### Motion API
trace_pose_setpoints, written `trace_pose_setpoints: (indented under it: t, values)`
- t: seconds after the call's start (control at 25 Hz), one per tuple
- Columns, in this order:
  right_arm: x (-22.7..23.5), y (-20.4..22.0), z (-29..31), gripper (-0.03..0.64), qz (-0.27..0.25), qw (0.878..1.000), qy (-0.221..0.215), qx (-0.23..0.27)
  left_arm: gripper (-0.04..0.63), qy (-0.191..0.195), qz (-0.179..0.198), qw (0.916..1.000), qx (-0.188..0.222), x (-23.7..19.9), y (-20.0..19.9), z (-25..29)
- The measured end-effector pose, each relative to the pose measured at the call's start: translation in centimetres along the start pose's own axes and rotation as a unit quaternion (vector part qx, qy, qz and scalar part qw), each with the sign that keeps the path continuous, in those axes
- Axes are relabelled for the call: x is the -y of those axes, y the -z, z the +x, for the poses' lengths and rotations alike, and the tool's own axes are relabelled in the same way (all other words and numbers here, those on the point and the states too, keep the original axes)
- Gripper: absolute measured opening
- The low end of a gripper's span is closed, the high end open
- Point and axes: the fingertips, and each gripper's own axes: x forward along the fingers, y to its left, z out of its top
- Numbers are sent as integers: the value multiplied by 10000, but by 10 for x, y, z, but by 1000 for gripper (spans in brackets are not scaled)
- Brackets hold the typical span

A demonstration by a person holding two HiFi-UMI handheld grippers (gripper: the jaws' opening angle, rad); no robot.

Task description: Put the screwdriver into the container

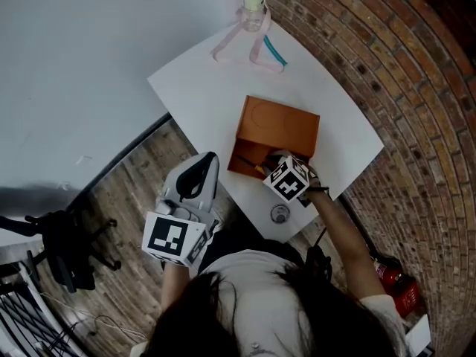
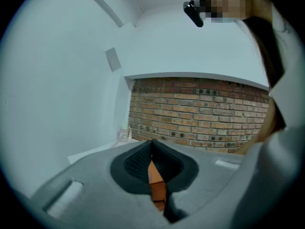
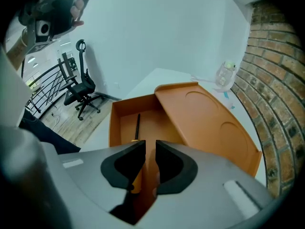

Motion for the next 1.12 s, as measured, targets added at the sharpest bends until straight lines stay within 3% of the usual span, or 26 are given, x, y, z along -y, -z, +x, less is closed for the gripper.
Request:
trace_pose_setpoints:
  t: [0.56, 1.12]
  values:
    - [-4, -2, -29, 67, 539, 9969, 446, 374, 0, 237, 182, 9993, 206, 12, -11, -21]
    - [-5, -2, -70, 49, 1266, 9808, 1031, 1066, 0, 530, 424, 9972, 301, 34, -22, -40]
